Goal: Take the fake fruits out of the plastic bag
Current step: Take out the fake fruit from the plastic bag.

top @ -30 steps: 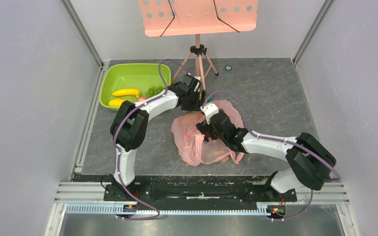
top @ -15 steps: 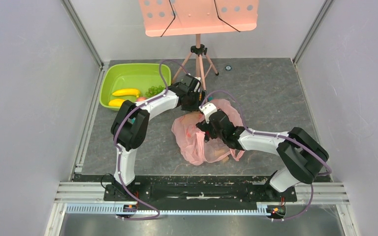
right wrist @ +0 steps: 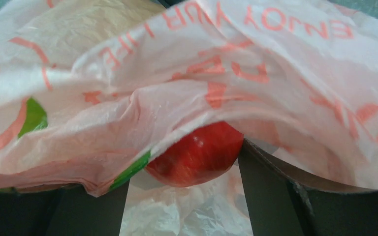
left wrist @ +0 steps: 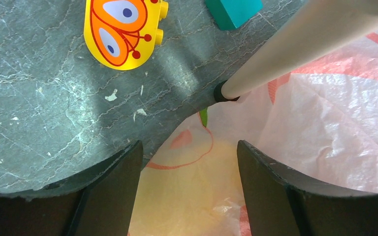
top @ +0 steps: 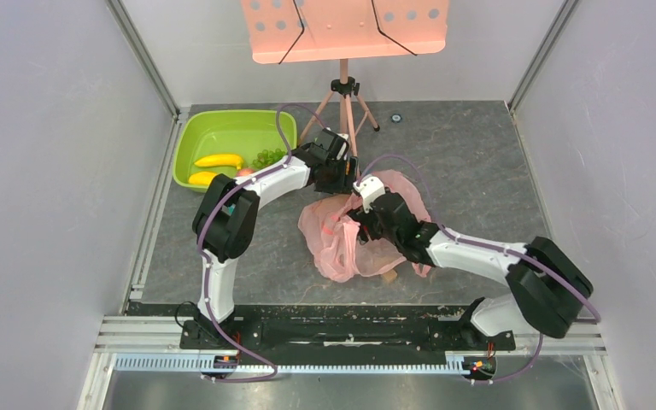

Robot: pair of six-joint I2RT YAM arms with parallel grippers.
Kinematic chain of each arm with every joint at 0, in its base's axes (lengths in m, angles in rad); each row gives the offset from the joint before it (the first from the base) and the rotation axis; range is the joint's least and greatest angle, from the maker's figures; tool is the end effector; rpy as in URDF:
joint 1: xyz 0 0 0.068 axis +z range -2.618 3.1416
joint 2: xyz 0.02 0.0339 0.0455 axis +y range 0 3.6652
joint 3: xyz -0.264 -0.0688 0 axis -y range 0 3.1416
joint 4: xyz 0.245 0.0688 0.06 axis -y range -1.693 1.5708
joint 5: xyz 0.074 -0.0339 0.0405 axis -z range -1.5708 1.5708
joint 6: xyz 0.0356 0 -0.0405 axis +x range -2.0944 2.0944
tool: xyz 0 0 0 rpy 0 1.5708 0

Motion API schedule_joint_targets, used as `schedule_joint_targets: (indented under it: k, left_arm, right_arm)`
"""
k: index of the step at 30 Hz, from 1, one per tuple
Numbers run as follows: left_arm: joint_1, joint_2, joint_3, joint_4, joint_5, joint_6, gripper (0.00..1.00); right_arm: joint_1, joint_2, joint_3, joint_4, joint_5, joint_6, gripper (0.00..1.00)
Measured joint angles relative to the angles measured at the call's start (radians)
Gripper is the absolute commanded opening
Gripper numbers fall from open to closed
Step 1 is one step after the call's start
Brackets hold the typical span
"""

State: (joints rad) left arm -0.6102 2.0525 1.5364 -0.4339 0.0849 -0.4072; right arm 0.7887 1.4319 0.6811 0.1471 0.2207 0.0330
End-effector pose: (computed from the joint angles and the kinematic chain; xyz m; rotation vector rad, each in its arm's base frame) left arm 0.3660 -0.2596 0.1897 0.2981 2.5775 -0.5016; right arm 0.2120 0.2024 0.1900 -0.6812 2.0574 0.2340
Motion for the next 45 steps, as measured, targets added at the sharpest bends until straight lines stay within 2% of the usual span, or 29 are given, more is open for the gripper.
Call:
schedule_joint_targets:
  k: [15, 20, 27, 36, 43, 45]
  left_arm:
    - [-0.004, -0.002, 0.000, -0.002, -0.029, 0.001, 0.77]
    - [-0.004, -0.032, 0.000, -0.017, -0.040, 0.001, 0.80]
    - [-0.004, -0.169, 0.000, -0.044, -0.056, 0.001, 0.85]
    - [-0.004, -0.332, -0.005, -0.051, -0.039, 0.000, 0.89]
    - [-0.004, -0.546, -0.134, -0.011, 0.051, -0.057, 1.00]
    - [-0.004, -0.626, -0.196, 0.027, 0.090, -0.102, 1.00]
  right_arm:
    - [0.000, -0.340, -0.044, -0.275, -0.156, 0.013, 0.66]
    - [0.000, -0.477, -0.051, -0.365, -0.234, 0.026, 0.66]
    - [0.000, -0.601, -0.051, -0.438, -0.314, 0.044, 0.66]
    - [0.000, -0.683, -0.035, -0.482, -0.423, 0.058, 0.65]
    - [0.000, -0.713, 0.033, -0.431, -0.436, 0.092, 0.63]
    - [0.000, -0.708, 0.042, -0.396, -0.426, 0.100, 0.64]
